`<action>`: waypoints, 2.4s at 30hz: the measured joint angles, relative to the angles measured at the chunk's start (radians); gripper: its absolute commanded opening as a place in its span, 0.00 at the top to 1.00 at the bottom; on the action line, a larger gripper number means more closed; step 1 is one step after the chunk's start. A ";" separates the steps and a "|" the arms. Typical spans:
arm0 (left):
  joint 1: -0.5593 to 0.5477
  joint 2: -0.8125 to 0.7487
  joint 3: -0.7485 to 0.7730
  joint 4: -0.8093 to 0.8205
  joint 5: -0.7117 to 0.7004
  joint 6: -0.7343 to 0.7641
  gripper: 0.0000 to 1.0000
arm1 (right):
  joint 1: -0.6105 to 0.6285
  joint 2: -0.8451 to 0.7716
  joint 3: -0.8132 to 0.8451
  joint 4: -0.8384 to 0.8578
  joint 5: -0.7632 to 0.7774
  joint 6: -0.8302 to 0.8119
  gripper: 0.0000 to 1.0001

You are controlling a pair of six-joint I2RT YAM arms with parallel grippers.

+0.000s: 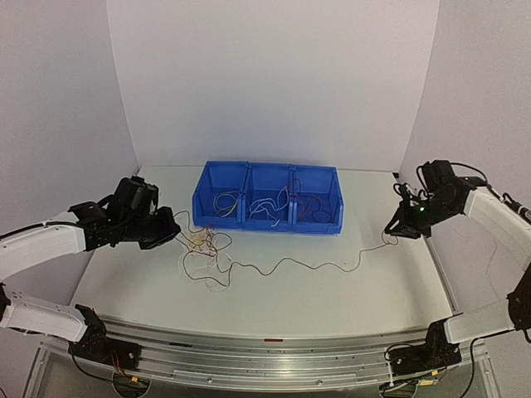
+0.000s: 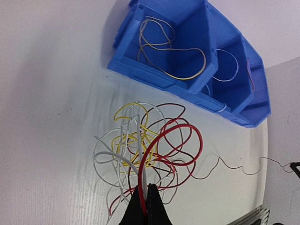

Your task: Untangle the cables

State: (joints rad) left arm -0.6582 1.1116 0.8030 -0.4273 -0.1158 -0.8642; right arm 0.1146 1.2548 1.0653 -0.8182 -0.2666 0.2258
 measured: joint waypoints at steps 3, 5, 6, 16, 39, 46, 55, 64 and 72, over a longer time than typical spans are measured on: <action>0.000 0.044 0.022 0.074 0.089 0.043 1.00 | 0.107 0.011 -0.053 -0.019 0.086 -0.001 0.18; 0.000 0.059 0.035 0.109 0.134 0.060 1.00 | 0.233 0.024 -0.052 -0.037 0.192 -0.031 0.16; 0.000 0.064 0.044 0.122 0.155 0.068 1.00 | 0.289 0.030 -0.048 -0.043 0.252 -0.048 0.16; 0.000 0.056 0.082 0.192 0.274 0.091 1.00 | 0.698 0.064 -0.030 0.152 0.407 -0.479 0.15; 0.000 -0.101 0.176 0.166 0.378 0.107 1.00 | 0.765 0.759 0.266 0.725 -0.231 -0.788 0.19; 0.000 -0.115 0.192 0.155 0.379 0.108 1.00 | 0.796 0.831 0.272 0.817 -0.192 -0.803 0.20; 0.000 -0.151 0.192 0.137 0.379 0.107 1.00 | 0.788 0.865 0.272 1.001 -0.133 -0.753 0.23; 0.000 -0.187 0.194 0.122 0.378 0.105 1.00 | 0.791 0.900 0.272 1.095 -0.115 -0.687 0.27; 0.000 -0.205 0.225 0.117 0.376 0.104 1.00 | 0.804 0.917 0.272 1.126 -0.111 -0.642 0.96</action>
State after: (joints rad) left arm -0.6582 0.9068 1.0279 -0.3104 0.2605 -0.7607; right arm 0.9190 2.1717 1.3373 0.3078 -0.3771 -0.4162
